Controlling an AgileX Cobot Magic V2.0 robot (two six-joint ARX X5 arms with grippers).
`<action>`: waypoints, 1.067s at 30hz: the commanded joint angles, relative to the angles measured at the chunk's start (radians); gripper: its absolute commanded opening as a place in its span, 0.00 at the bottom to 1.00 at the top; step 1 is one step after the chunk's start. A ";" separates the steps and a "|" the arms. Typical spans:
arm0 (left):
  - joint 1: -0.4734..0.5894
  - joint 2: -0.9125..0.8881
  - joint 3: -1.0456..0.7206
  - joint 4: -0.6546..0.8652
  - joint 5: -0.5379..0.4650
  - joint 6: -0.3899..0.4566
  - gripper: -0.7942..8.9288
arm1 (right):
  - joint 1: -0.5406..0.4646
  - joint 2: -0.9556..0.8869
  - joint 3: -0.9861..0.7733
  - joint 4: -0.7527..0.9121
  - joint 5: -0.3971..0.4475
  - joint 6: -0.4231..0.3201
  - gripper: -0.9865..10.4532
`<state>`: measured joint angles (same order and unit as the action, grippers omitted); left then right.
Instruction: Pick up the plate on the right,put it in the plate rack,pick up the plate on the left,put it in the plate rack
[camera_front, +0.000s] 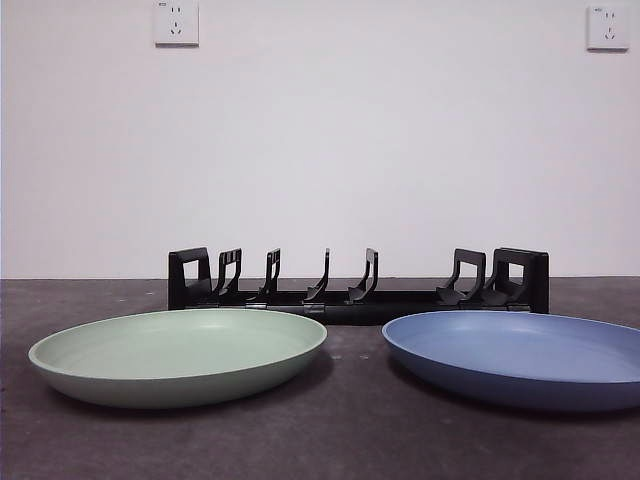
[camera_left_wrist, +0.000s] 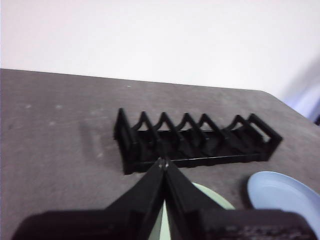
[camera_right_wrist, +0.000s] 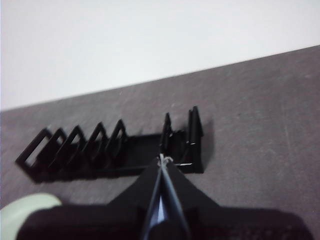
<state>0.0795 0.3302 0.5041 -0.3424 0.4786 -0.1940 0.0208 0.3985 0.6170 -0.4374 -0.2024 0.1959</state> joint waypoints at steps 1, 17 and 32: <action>0.002 0.043 0.071 -0.041 0.044 0.040 0.08 | -0.001 0.071 0.117 -0.090 -0.031 -0.087 0.08; -0.081 0.191 0.344 -0.271 0.105 0.120 0.08 | 0.000 0.253 0.431 -0.402 -0.124 -0.230 0.08; -0.146 0.246 0.442 -0.302 0.180 0.200 0.73 | 0.000 0.254 0.434 -0.439 -0.124 -0.219 0.55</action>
<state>-0.0616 0.5694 0.9398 -0.6468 0.6453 -0.0242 0.0208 0.6525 1.0470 -0.8768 -0.3225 -0.0257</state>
